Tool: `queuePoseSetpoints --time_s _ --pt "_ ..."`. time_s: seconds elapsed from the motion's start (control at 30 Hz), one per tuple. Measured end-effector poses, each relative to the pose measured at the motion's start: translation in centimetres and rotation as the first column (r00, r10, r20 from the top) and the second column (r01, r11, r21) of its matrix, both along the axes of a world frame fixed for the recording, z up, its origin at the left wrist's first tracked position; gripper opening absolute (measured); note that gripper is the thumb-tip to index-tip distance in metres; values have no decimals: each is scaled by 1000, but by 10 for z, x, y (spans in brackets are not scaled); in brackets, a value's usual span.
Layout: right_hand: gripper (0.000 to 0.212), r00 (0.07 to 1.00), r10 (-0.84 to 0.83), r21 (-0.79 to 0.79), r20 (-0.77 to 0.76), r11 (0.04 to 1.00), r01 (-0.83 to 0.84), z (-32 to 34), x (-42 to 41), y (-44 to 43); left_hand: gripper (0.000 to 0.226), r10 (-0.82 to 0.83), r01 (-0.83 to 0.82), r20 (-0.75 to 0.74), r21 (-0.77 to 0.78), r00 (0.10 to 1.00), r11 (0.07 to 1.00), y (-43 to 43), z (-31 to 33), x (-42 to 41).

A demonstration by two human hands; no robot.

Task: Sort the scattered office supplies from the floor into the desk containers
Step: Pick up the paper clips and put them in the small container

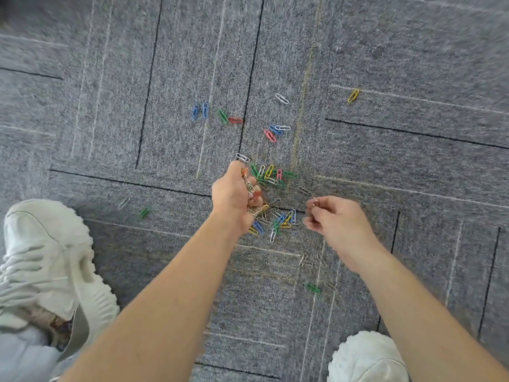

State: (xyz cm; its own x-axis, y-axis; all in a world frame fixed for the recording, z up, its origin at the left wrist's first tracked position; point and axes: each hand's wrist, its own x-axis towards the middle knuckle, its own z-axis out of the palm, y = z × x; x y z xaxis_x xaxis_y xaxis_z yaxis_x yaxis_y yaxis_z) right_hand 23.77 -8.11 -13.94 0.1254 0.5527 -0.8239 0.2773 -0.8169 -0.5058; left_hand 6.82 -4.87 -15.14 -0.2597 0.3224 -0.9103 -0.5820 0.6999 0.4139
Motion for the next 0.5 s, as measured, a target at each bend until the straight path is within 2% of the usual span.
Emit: queuePoseSetpoints --time_s 0.17,0.3,0.5 --pt "19 994 107 56 -4 993 -107 5 -10 2 21 69 -69 14 -29 997 997 7 8 -17" --pt "17 986 163 109 -37 981 -158 40 -25 18 26 170 -171 60 5 984 985 18 38 -37" --pt "8 935 350 311 -50 896 -318 161 -75 68 29 343 -357 113 151 932 922 45 160 -98"
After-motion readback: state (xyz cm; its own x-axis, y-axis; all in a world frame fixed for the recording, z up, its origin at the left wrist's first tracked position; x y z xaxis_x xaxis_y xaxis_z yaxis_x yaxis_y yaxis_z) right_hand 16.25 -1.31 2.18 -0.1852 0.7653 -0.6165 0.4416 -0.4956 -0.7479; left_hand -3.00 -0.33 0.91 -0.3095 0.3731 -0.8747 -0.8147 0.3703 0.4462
